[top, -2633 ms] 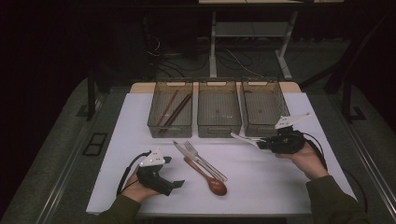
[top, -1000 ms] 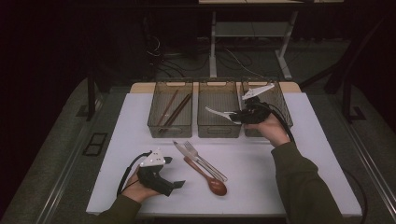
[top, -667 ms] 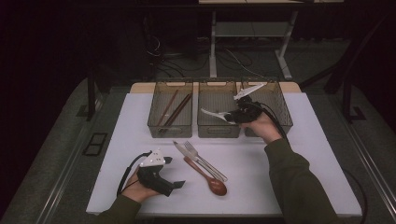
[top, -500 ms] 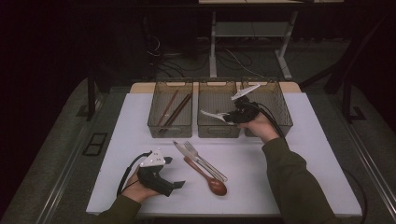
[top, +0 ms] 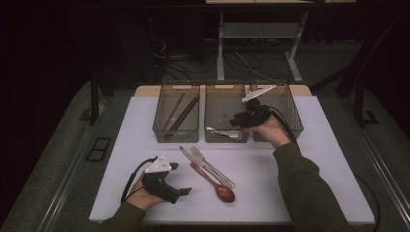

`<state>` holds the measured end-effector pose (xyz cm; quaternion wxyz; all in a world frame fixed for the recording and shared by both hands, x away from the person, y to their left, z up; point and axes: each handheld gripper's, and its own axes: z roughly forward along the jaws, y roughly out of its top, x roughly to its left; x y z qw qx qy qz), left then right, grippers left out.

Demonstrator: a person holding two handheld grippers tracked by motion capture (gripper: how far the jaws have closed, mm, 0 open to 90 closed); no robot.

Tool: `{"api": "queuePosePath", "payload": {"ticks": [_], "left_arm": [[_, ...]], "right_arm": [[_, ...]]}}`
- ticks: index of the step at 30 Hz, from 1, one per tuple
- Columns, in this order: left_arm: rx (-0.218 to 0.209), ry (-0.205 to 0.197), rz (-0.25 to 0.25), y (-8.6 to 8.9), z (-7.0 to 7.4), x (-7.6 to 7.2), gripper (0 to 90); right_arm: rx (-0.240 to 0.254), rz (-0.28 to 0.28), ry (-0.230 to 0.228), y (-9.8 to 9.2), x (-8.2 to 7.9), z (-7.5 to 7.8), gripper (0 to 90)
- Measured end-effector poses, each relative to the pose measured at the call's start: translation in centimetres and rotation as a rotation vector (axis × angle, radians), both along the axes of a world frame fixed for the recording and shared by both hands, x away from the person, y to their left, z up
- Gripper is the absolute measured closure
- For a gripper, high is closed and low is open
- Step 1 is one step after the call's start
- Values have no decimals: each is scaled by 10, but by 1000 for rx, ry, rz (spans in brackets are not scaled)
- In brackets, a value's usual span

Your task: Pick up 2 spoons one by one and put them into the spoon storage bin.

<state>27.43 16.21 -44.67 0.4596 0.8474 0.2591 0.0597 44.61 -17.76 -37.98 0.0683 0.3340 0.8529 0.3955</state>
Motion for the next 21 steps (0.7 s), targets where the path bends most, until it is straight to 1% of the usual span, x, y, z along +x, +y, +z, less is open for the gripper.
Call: {"api": "queuePosePath", "payload": {"ticks": [2,3,6,11,13,17,21], "left_arm": [[7,-2,-3,1,0,0,0],[2,0,0,0,0,0,0],[3,2,0,1,0,0,0],[2,2,1,0,0,-1,0],[2,3,2,0,0,-1,0],[7,3,0,0,0,0,0],[8,3,1,0,0,0,0]], "right_arm": [[3,-1,0,-2,-3,2,569],[8,5,-12,-4,-4,3,560],[26,-1,-17,-11,-11,8,528],[45,-7,-33,-23,-26,14,479],[44,-5,-45,-28,-32,16,467],[48,-10,-42,-36,-44,15,454],[45,-15,-39,-45,-56,9,439]]}}
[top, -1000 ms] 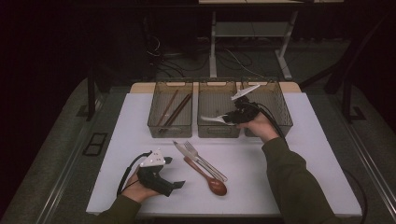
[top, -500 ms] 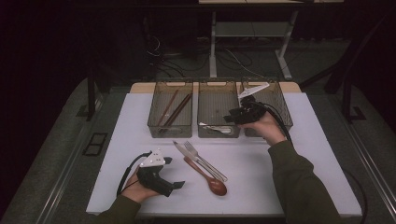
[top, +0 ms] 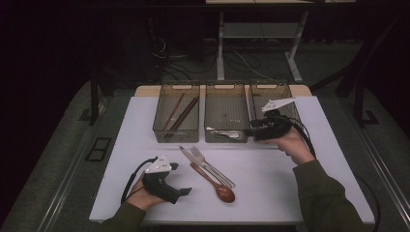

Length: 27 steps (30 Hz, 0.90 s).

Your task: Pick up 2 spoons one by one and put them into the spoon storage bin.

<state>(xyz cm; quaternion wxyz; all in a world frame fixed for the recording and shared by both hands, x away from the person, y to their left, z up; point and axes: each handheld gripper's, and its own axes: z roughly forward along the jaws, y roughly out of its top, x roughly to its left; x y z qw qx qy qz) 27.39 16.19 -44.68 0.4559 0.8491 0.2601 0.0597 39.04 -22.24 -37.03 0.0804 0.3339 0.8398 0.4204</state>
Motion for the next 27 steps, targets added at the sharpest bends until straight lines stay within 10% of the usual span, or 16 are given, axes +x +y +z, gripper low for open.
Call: {"api": "queuePosePath", "payload": {"ticks": [9,16,27], "left_arm": [[2,16,10,0,3,0,50],[-5,27,20,-1,6,-1,157],[-5,19,8,-9,12,4,480]], "right_arm": [[35,-11,46,-21,-26,-21,371],[32,-74,-6,-35,-53,-34,255],[20,-136,-48,-56,-87,-56,171]]}}
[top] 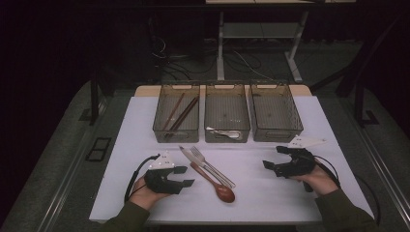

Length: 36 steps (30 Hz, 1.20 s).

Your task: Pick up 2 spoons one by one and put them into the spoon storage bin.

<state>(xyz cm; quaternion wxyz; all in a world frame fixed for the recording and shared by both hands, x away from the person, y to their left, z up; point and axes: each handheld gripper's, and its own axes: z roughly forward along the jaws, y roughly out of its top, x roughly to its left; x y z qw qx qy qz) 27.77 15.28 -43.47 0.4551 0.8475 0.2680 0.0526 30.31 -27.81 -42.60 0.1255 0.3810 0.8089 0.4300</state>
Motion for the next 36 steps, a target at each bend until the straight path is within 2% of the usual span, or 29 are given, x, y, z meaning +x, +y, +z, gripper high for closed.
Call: {"api": "queuePosePath", "payload": {"ticks": [4,8,12,15,24,28,36], "left_arm": [[11,-11,0,-3,3,6,633],[39,-21,-2,-13,4,12,769],[52,1,-26,-25,1,19,890],[65,5,-44,-37,-1,23,890],[110,15,-101,-66,-7,29,890],[136,12,-112,-69,-9,28,890],[150,21,-129,-67,-8,28,890]], "right_arm": [[-7,-9,11,-5,-9,-8,170],[-22,-4,19,-10,-19,-13,171],[-22,-7,29,-14,-29,-17,171],[-27,-5,30,-16,-34,-18,171],[-38,0,30,-14,-32,-19,171],[-42,2,29,-15,-32,-20,171],[-53,6,28,-13,-33,-20,171]]}}
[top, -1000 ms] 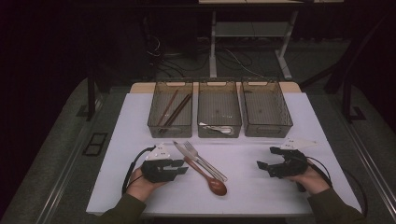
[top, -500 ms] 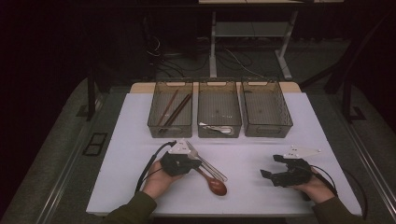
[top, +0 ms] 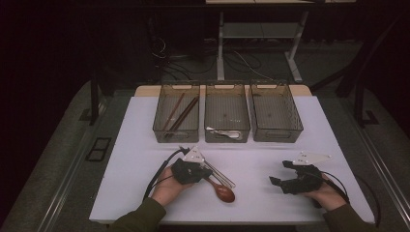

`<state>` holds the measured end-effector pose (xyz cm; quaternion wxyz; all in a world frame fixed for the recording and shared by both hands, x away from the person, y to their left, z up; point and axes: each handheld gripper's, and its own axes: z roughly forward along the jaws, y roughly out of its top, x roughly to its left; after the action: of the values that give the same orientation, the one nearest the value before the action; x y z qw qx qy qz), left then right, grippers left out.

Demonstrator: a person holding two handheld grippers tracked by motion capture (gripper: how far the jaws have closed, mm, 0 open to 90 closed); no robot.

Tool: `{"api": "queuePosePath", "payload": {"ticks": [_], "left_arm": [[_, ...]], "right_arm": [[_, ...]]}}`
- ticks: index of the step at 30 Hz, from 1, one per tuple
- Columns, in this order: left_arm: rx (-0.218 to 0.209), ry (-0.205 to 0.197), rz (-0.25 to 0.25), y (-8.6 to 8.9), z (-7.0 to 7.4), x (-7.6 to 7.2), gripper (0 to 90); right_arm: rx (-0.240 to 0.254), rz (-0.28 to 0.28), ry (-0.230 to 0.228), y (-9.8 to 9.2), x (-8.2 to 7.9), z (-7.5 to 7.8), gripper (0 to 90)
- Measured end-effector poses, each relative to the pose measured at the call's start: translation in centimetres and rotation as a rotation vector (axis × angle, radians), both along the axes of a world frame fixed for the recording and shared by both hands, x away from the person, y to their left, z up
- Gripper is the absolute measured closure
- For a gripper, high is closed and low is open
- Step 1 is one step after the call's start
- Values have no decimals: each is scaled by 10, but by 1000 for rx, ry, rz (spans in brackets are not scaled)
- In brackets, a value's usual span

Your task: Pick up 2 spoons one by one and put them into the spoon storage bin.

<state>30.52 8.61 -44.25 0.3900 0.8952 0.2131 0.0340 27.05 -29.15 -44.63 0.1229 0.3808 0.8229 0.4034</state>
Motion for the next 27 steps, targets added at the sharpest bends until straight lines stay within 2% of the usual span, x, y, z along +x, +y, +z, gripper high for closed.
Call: {"api": "queuePosePath", "payload": {"ticks": [7,12,16,22,27], "left_arm": [[22,6,-17,4,2,-5,891],[44,-5,-14,6,2,-4,890],[94,-23,-5,9,0,-3,890],[105,-9,-4,17,1,-7,890],[107,20,-10,29,2,-15,890]], "right_arm": [[-9,0,1,0,0,-1,171],[-16,3,1,1,0,-1,171],[-25,8,3,1,0,-2,170],[-28,10,1,1,0,-2,171],[-28,10,3,1,0,-3,171]]}}
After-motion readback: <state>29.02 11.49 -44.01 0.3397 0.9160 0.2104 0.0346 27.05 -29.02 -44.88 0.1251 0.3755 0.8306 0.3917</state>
